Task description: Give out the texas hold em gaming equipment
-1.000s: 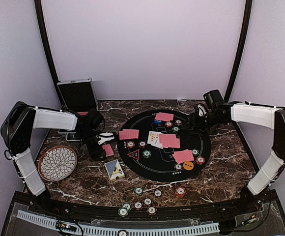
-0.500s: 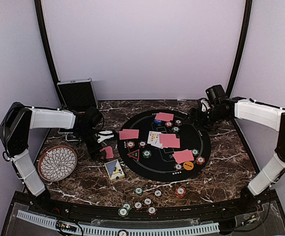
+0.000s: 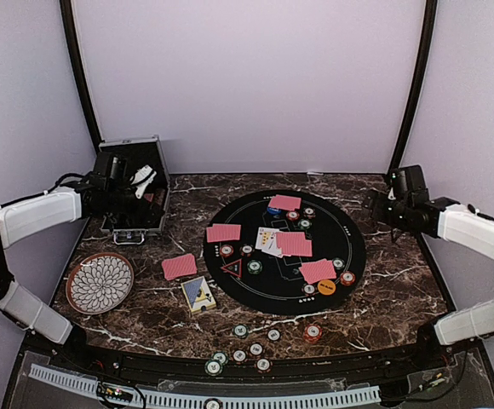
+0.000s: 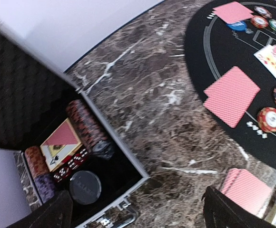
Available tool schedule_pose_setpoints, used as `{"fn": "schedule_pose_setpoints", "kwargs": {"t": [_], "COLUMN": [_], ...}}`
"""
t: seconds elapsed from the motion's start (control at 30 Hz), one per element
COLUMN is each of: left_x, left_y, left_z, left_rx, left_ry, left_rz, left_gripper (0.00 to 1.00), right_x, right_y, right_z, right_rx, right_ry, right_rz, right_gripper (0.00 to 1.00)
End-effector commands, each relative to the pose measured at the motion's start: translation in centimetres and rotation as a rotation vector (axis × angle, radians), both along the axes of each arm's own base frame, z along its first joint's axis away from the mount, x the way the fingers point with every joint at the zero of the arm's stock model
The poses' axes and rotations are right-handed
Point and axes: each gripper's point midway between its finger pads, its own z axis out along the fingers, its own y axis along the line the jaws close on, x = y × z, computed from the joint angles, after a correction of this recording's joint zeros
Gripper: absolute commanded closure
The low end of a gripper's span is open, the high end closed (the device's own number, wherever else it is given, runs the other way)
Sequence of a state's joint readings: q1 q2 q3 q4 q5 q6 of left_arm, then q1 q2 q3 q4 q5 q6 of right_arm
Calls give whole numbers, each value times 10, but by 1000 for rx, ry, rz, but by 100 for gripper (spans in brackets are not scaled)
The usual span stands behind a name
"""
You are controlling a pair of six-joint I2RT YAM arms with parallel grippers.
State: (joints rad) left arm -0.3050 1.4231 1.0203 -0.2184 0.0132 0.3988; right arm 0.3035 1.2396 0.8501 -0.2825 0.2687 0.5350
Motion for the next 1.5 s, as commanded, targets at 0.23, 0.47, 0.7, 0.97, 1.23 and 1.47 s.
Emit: {"fn": "schedule_pose_setpoints", "kwargs": {"t": [0.23,0.47,0.7,0.97,1.23,1.47], "left_x": [15,4,-6,-9,-8,-11], "left_y": [55,73,76,83,112,112], "left_z": [-18,-20,-28,-35,-41,-48], "left_rx": [-274,-306,-303,-316,-377,-383], "left_ry": [-244,-381,-454,-507,-541,-513], "left_rz": [196,216,209,238,369,356], "left_gripper": [1,1,1,1,1,1], "right_x": [-38,-35,-30,-9,-8,11], "right_y": [-114,-126,-130,-116,-84,-107], "right_z": [15,3,0,-11,-14,-29], "right_rx": [-352,-419,-442,-422,-402,-320], "right_ry": [-414,-483,-579,-598,-688,-577], "right_rz": [-479,-507,-469,-297,-40,-114], "right_gripper": [1,1,1,1,2,1]}}
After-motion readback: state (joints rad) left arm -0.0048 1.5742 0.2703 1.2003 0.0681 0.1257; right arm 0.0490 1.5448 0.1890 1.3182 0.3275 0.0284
